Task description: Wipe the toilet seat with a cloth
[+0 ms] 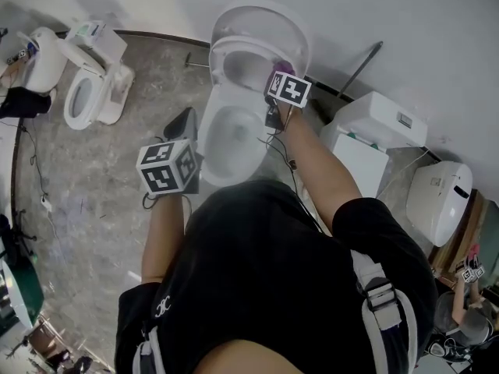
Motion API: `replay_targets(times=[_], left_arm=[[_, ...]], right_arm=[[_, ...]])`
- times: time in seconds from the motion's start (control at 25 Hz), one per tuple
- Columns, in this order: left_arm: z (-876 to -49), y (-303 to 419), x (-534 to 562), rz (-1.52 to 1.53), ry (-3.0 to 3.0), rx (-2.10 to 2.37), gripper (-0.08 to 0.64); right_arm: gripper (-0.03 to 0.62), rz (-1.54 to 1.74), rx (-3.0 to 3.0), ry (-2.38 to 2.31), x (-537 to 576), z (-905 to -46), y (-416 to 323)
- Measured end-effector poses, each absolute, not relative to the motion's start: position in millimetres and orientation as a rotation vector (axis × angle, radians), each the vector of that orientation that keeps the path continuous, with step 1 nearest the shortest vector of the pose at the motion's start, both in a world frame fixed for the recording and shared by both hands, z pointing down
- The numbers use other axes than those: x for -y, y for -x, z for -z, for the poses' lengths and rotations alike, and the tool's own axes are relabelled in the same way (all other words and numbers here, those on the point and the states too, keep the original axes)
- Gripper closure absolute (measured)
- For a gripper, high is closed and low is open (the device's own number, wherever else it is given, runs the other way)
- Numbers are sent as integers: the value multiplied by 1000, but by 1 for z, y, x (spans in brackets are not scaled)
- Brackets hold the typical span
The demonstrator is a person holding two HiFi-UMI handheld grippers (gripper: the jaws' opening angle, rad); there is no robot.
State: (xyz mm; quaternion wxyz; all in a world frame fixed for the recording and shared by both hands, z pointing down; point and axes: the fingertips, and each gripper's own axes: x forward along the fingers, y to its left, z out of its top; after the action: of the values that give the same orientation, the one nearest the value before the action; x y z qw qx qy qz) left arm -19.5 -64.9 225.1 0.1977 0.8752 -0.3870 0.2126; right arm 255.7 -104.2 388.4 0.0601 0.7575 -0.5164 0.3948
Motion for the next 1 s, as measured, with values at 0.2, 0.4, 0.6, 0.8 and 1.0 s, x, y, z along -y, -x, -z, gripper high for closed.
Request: replay_targets(times=[0.2,0.4,0.6,0.8,1.0], left_arm=[[-234,15,65,-610,-2430,1100,560],[-239,14,69,-630,-2405,1119,560],[-248,15,72,-643,-2370,1145,560],[-250,15,78,-653,-2346,1172,560],[-252,16,78,-642,-2323,1215,560]], right_arm=[[538,-1278,1516,-2262,108,-411,-267],[538,-1215,1525,-2270,125,-400,-274],[538,-1141,1541,-2266,140,-394,-281],[538,-1015,1590,-2232,162,-382,-279],[538,-947,1611,-2212,174,-378,-277]])
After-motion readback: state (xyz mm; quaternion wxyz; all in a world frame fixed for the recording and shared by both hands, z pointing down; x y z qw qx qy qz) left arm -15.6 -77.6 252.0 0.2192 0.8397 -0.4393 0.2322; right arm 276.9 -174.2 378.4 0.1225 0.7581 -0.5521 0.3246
